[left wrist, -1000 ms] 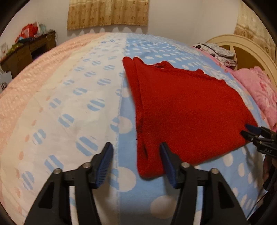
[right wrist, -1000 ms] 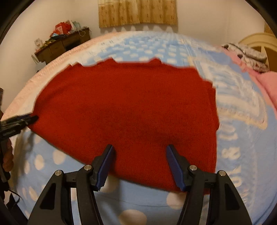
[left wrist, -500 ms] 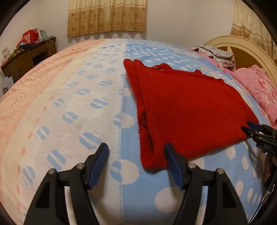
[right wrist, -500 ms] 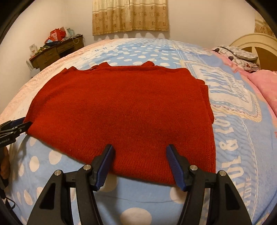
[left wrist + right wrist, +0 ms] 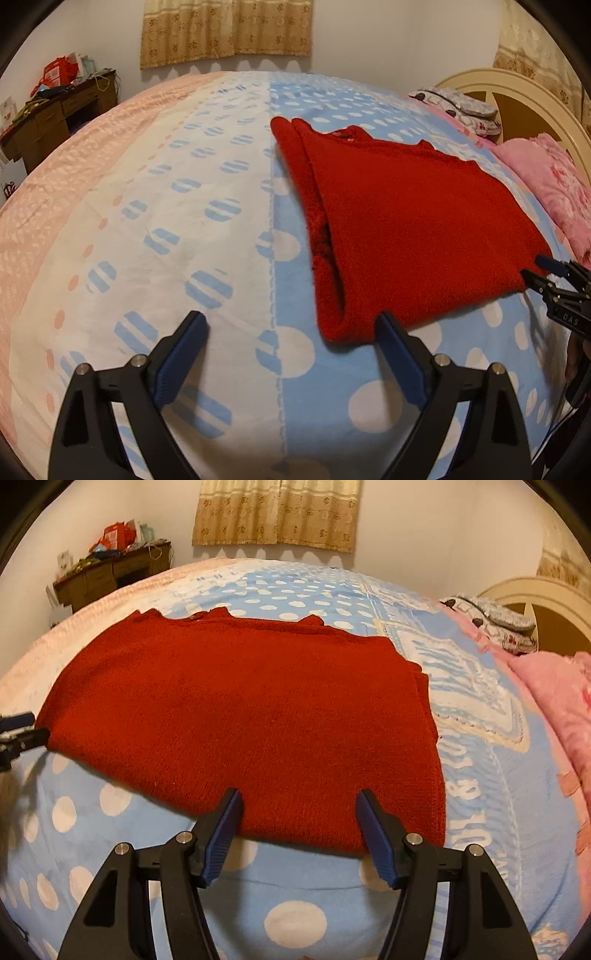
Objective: Fold small clothes
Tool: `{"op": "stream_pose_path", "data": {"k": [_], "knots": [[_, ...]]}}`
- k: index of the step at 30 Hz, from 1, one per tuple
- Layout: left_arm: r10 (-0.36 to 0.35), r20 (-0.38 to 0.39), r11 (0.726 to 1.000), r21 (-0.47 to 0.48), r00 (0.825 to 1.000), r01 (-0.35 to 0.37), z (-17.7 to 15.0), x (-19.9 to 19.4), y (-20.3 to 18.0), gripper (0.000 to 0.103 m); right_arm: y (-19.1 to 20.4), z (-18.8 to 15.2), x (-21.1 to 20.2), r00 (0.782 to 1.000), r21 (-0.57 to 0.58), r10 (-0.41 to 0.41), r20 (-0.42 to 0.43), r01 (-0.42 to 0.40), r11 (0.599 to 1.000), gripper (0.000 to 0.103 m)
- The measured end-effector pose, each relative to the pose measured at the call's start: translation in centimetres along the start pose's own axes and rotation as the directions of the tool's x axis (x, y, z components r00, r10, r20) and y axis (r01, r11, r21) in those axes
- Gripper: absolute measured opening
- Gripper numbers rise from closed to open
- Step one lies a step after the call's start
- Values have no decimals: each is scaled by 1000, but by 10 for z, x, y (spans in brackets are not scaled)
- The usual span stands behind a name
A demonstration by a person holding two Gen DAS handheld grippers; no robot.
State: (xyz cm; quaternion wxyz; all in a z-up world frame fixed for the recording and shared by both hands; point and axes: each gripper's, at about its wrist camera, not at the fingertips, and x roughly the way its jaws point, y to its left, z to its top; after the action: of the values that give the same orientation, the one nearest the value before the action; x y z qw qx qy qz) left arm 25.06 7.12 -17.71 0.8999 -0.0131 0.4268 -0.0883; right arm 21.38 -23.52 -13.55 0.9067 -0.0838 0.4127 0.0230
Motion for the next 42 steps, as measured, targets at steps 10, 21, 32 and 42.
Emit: {"op": "stream_pose_path", "data": {"k": [10,21,32,42], "knots": [[54,32,996,69,998,-56,18,-18,16,98,-5,-7,-6,1000,19,2,-22,-1,1000,73],[64,66,998,-8,996,-63,52,-12,44,98,58,-1,-28,999,-213,-27,39,35,976,73],[-92,105,989,-109,990,103,91,19,42,98,105,12,-50,993,-279,34,109,-2,960,73],[-127,60,982,-132,990,134,108,59,37,98,193,22,-40,978,-415,151,146,-78,907,73]]}}
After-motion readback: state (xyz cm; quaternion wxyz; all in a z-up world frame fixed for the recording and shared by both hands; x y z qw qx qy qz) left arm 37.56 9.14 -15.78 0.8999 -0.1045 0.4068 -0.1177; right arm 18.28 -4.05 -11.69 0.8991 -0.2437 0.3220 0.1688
